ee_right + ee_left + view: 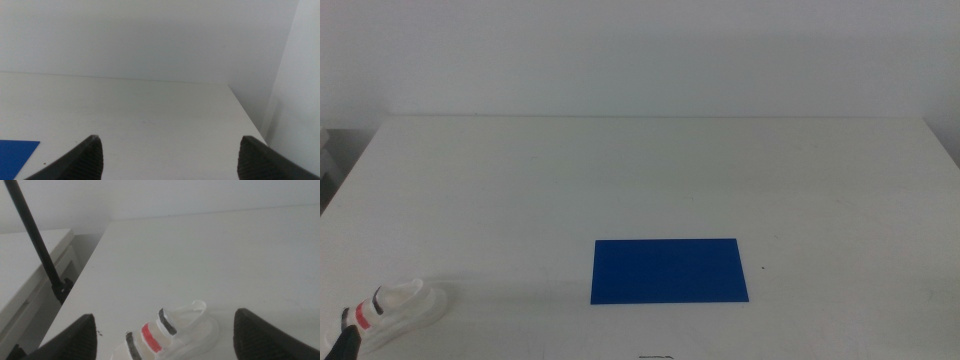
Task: Use one arm to grab the shoe from the table and place it on the mat.
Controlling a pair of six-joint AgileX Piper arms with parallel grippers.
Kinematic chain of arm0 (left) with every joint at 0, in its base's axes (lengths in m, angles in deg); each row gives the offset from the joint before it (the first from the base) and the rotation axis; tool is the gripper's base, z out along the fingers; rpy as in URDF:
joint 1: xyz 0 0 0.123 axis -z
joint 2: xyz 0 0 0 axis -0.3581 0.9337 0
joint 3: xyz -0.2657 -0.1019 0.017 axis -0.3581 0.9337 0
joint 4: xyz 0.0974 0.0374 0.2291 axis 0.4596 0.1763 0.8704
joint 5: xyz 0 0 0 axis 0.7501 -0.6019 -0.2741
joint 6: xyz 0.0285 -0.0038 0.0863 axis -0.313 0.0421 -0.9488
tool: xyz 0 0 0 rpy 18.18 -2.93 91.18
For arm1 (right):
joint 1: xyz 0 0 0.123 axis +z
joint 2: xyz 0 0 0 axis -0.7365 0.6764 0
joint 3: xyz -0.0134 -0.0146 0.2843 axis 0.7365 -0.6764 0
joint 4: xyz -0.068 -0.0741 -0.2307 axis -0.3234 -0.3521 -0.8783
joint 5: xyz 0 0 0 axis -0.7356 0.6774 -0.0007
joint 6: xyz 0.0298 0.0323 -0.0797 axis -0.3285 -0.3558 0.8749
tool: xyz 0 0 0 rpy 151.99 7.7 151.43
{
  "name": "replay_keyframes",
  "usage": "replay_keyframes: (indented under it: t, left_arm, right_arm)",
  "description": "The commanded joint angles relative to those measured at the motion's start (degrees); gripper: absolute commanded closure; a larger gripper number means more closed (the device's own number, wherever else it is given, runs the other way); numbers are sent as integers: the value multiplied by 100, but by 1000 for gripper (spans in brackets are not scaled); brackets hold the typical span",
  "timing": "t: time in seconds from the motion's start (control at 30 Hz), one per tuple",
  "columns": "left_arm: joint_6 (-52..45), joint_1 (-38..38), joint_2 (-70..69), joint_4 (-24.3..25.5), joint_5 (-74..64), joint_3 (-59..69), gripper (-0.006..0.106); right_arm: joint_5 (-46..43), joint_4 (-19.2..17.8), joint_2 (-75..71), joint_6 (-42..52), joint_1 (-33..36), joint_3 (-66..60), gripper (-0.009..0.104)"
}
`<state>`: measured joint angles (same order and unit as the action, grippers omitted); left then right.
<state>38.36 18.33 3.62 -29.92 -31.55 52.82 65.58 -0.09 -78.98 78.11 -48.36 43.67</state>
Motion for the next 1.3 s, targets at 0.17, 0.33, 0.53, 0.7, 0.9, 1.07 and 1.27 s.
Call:
replay_keyframes:
  t: [0.17,0.33,0.53,0.7,0.9,1.07,1.27]
  left_arm:
    - [40,-94,-122,-11,415,-26,7]
    - [72,-268,490,-202,-90,-648,7]
    - [-464,-314,1938,-251,-1552,-2239,7]
    - [-1033,-314,3056,-392,-2866,-3440,7]
    - [-1039,-314,4131,-358,-4894,-4697,7]
    - [-1568,-314,4854,-337,-5937,-5330,7]
    - [-2823,-314,5659,-361,-5803,-5455,7]
  right_arm:
    - [-434,-51,-111,30,9,106,1]
    - [-434,-51,-111,30,9,106,1]
    - [-434,-51,-111,30,9,106,1]
    - [-434,-51,-111,30,9,106,1]
    - [-434,-51,-111,30,9,106,1]
    - [-434,-51,-111,30,9,106,1]
    - [-434,-51,-111,30,9,106,1]
